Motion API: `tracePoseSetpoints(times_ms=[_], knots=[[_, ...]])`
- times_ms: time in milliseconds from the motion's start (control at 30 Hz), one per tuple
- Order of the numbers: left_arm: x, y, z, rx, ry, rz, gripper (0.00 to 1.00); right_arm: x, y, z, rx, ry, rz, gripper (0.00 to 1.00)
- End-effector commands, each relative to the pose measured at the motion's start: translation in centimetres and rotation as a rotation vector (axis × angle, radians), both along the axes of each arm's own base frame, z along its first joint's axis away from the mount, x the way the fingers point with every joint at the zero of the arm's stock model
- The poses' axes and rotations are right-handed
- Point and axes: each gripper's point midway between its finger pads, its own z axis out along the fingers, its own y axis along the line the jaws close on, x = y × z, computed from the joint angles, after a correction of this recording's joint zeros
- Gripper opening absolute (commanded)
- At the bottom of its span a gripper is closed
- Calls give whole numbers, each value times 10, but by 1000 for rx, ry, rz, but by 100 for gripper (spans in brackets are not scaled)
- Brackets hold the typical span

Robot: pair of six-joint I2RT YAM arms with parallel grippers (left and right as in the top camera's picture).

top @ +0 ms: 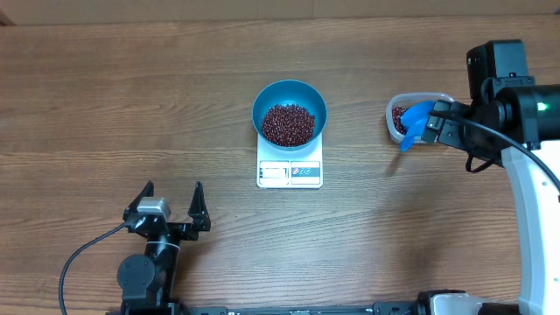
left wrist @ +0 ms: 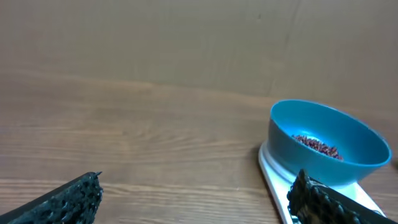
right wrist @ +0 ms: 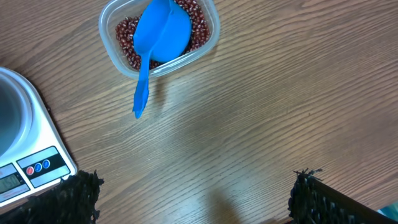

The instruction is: Scoop item into bowl and weigh 150g on scale

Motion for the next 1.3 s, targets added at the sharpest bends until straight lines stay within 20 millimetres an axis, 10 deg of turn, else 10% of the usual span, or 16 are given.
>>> tracePoseSetpoints(times_ms=[0, 1267], knots=[[0, 1, 0, 37, -7, 2, 99, 2, -2, 12, -9, -42, 3, 100], [0, 4, -1, 76, -8, 17, 100, 2, -2, 12, -9, -42, 3, 100]])
